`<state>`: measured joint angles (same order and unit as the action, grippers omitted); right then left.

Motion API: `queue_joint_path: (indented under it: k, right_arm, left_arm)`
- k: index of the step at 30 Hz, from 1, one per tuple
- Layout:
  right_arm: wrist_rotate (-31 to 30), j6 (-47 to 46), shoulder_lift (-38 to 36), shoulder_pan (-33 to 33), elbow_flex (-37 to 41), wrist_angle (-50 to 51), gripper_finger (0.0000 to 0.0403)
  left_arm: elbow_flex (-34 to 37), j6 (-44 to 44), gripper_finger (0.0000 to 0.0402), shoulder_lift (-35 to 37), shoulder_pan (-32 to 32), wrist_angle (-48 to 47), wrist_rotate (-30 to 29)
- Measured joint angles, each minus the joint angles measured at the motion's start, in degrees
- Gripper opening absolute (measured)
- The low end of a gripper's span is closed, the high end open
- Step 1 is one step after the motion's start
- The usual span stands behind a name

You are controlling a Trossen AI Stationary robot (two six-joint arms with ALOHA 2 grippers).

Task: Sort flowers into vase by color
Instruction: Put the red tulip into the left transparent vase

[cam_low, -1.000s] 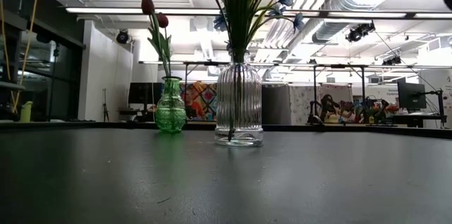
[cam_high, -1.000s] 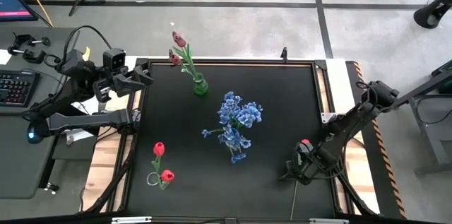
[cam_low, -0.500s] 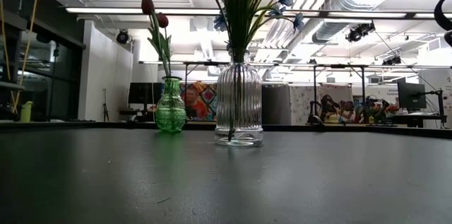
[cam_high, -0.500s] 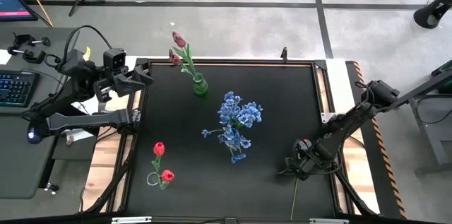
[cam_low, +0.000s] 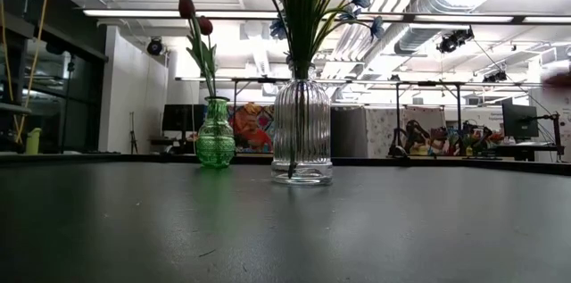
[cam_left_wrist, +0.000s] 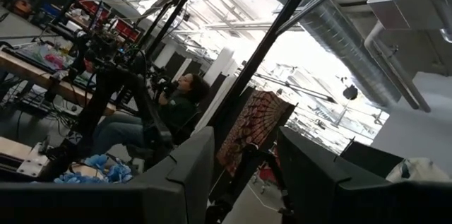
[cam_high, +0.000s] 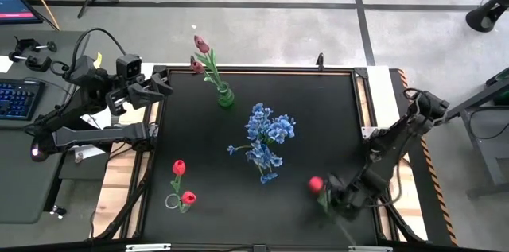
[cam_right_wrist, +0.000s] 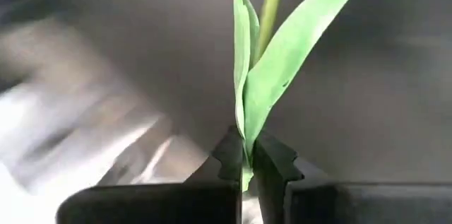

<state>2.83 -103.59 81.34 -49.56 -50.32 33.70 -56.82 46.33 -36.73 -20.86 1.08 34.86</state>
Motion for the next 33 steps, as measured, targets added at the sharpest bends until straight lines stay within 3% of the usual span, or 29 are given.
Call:
queue_joint_path:
  k: [7, 11, 17, 22, 28, 33]
  right_arm:
    - [-1.0, 32.4, 3.0, 0.6, -7.9, -32.4, 0.0002]
    - [-0.8, 47.8, 10.4, 5.0, -16.6, -33.1, 0.0001]
    - [4.6, 72.4, 23.6, 13.4, -33.1, -34.0, 0.0001]
    - [3.1, 93.4, 30.4, 18.9, -47.1, -33.9, 0.0]
    - [0.2, 104.8, 38.9, 23.3, -63.7, -37.7, 0.0]
    - [0.5, 105.2, 48.1, 24.1, -78.1, -37.1, 0.0]
  left_arm:
    - [0.0, 0.0, 0.0142, 0.0, 0.0, 0.0, -0.2]
    - [0.0, 0.0, 0.0142, 0.0, 0.0, 0.0, -0.5]
    - [0.0, 0.0, 0.0142, 0.0, 0.0, 0.0, -1.7]
    - [0.0, 0.0, 0.0142, 0.0, 0.0, 0.0, -4.0]
    - [0.0, 0.0, 0.0142, 0.0, 0.0, 0.0, -4.1]
    - [0.0, 0.0, 0.0142, 0.0, 0.0, 0.0, -4.0]
